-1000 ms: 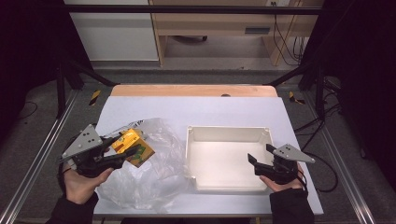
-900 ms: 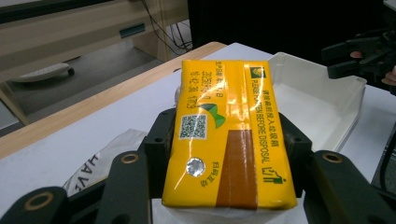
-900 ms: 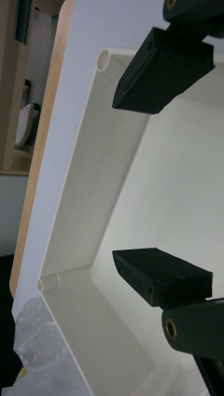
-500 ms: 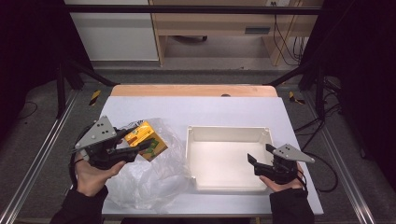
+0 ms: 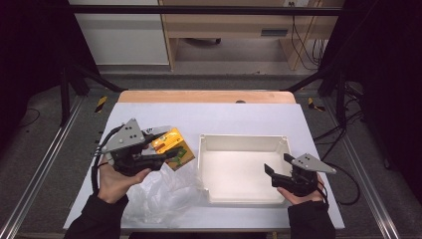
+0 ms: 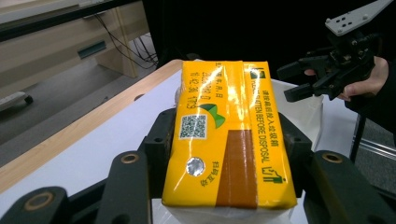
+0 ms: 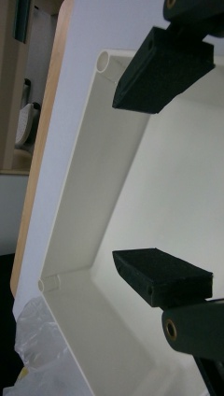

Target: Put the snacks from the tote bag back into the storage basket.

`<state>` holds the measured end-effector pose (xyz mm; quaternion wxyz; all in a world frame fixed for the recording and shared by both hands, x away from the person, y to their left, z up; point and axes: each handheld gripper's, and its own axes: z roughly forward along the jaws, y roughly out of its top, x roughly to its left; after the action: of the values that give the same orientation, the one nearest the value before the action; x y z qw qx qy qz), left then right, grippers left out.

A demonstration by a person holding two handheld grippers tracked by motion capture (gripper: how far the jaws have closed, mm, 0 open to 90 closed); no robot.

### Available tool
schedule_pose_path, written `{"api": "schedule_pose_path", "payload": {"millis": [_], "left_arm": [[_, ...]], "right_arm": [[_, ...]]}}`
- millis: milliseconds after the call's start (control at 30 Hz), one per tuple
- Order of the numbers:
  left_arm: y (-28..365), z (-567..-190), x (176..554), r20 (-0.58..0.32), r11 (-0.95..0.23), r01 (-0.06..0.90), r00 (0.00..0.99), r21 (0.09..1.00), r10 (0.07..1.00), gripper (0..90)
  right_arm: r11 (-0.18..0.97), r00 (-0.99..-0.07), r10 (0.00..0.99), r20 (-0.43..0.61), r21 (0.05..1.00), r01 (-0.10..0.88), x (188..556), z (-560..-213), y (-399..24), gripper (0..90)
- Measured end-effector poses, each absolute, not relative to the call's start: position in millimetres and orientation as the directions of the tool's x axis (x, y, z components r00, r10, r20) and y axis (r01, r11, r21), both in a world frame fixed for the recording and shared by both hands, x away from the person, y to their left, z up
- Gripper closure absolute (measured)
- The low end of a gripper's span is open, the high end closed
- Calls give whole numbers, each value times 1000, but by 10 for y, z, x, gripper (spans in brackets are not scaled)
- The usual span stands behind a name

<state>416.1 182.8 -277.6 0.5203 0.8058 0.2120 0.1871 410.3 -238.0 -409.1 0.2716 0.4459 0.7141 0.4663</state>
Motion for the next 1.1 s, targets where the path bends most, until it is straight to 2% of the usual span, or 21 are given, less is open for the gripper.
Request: {"api": "schedule_pose_path", "payload": {"millis": [1100], "left_arm": [[1114,-3062,4429,100,-494,87,935,865,341,507]], "right_arm": [[165,-461,887,34,908,384,4116,-4102,-2388,218]]}}
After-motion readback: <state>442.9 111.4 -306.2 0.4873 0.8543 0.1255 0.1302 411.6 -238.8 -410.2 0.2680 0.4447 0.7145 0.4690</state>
